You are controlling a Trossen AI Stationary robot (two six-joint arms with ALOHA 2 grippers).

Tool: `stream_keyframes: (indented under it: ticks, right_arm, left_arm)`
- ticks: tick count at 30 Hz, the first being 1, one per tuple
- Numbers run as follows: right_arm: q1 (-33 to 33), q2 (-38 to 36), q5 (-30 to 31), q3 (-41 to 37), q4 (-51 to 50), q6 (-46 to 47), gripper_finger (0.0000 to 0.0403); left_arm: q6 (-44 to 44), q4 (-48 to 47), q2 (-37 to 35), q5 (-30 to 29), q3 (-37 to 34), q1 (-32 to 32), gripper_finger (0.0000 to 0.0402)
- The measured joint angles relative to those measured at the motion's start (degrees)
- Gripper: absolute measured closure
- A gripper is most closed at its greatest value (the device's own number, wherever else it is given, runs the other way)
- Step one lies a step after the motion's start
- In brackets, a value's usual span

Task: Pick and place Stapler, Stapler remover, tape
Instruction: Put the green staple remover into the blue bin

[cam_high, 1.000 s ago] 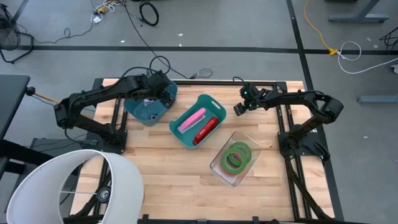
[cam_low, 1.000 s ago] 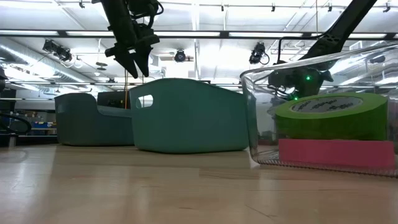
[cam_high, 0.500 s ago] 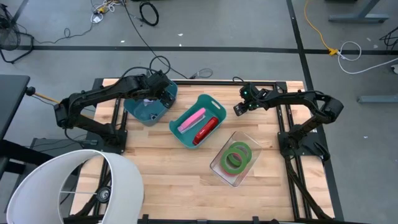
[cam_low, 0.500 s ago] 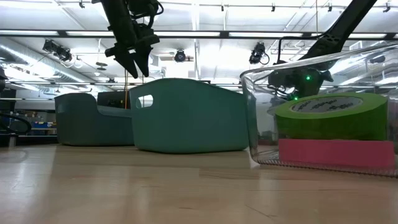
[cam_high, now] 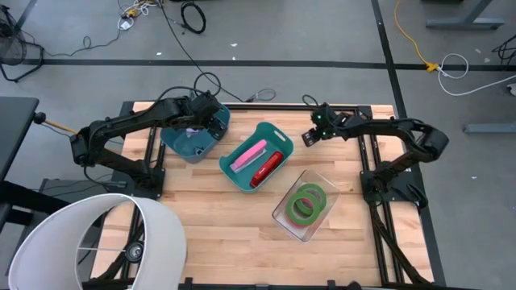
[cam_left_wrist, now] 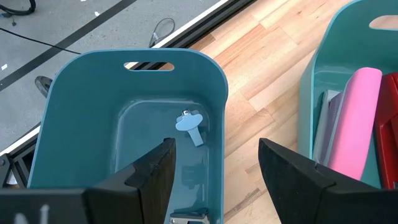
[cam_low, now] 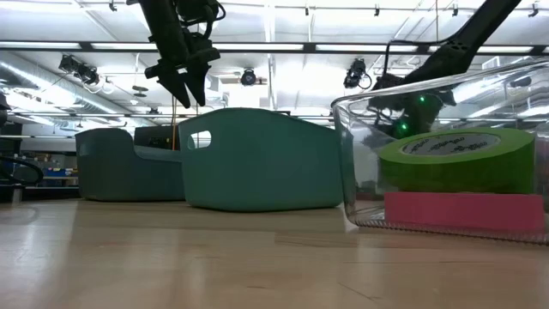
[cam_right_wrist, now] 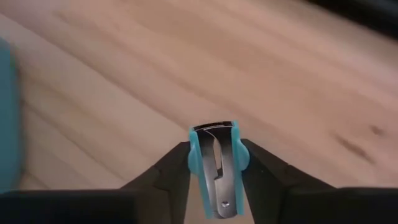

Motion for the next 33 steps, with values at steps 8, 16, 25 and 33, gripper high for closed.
stream_keyframes:
  ticks: [8,16,25,33]
  right_arm:
    - [0.0,-4.55,-2.7,5.36,-0.2,0.0,0.028]
    - [-0.02,-11.6,-4.54,11.06,0.53,0.0,0.0285]
    - [0.64,-17.68,-10.87,14.5,3.74,0.44,0.0285]
    - [2.22,-20.42,-17.01,14.56,10.84,4.2,0.0285]
  left_arm:
    - [0.0,0.0,0.0,0.0,0.0,0.0,0.0168]
    - [0.02,0.59,-0.02,0.0,0.0,-0.01,0.0168]
    - [0.09,7.07,-0.02,1.64,0.0,0.01,0.0168]
    - [1.1,22.12,0.0,12.92,0.0,-0.01,0.0168]
